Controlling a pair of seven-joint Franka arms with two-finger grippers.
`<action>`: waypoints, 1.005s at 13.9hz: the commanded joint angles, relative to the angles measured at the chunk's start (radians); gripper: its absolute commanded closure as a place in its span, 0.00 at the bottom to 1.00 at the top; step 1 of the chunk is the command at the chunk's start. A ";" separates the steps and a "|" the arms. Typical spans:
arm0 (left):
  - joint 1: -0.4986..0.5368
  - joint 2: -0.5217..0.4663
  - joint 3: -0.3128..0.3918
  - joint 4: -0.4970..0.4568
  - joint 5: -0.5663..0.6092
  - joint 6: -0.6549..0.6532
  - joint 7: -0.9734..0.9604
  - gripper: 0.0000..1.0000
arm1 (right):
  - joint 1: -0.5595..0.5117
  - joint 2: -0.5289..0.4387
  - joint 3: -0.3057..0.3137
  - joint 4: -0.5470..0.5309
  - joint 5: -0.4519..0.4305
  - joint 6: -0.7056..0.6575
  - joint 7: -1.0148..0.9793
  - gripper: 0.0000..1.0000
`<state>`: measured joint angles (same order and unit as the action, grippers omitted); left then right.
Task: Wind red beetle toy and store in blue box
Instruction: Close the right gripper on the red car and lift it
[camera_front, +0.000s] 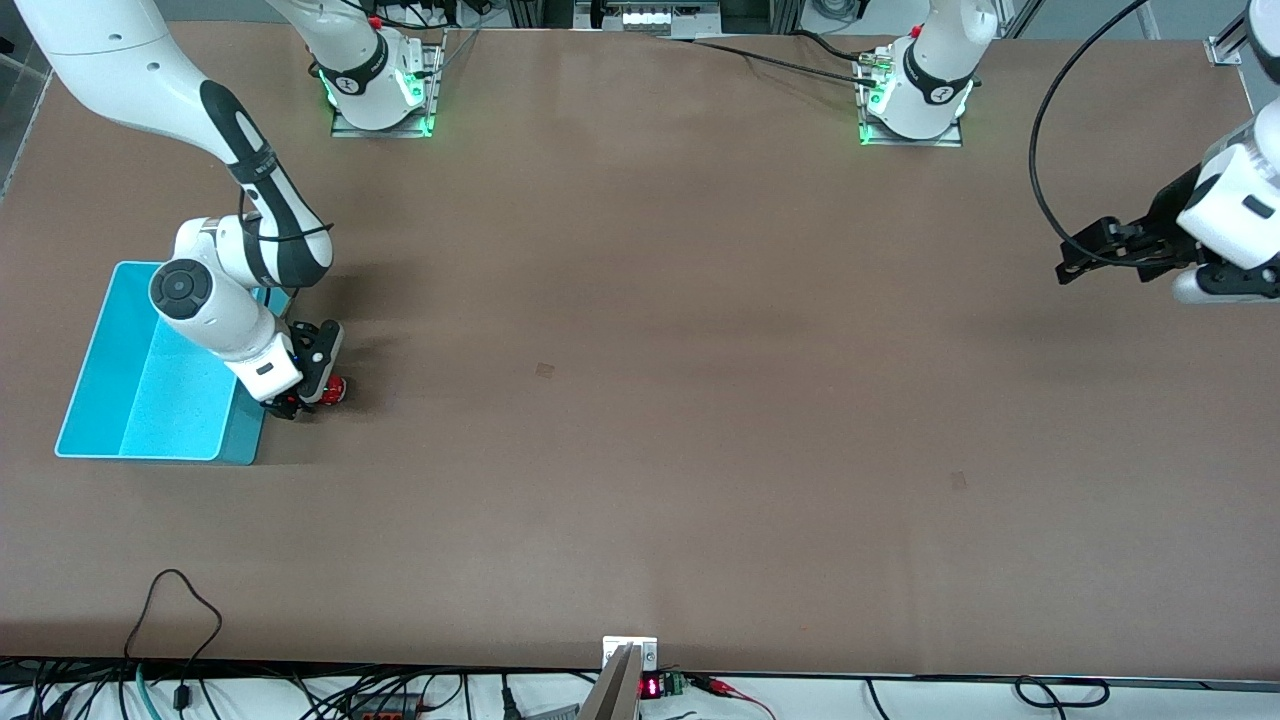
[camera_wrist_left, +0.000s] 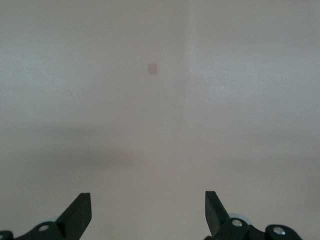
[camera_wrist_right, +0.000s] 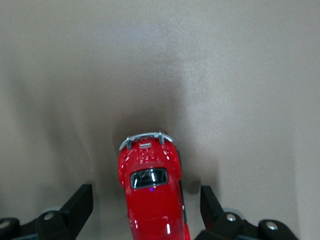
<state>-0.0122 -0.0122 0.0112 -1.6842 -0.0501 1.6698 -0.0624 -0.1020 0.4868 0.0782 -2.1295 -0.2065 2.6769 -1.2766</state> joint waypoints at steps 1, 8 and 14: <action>0.008 -0.006 0.001 0.032 -0.007 -0.047 0.015 0.00 | -0.024 -0.016 0.022 0.005 -0.005 0.003 -0.015 1.00; 0.006 -0.008 -0.008 0.021 0.059 -0.053 0.013 0.00 | -0.022 -0.091 0.077 0.052 0.001 -0.089 0.362 1.00; 0.006 -0.009 -0.008 0.018 0.059 -0.054 0.015 0.00 | 0.005 -0.261 0.051 0.097 0.013 -0.323 0.776 1.00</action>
<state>-0.0100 -0.0169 0.0095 -1.6688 -0.0083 1.6298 -0.0602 -0.0998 0.2977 0.1554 -2.0107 -0.2020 2.4252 -0.6254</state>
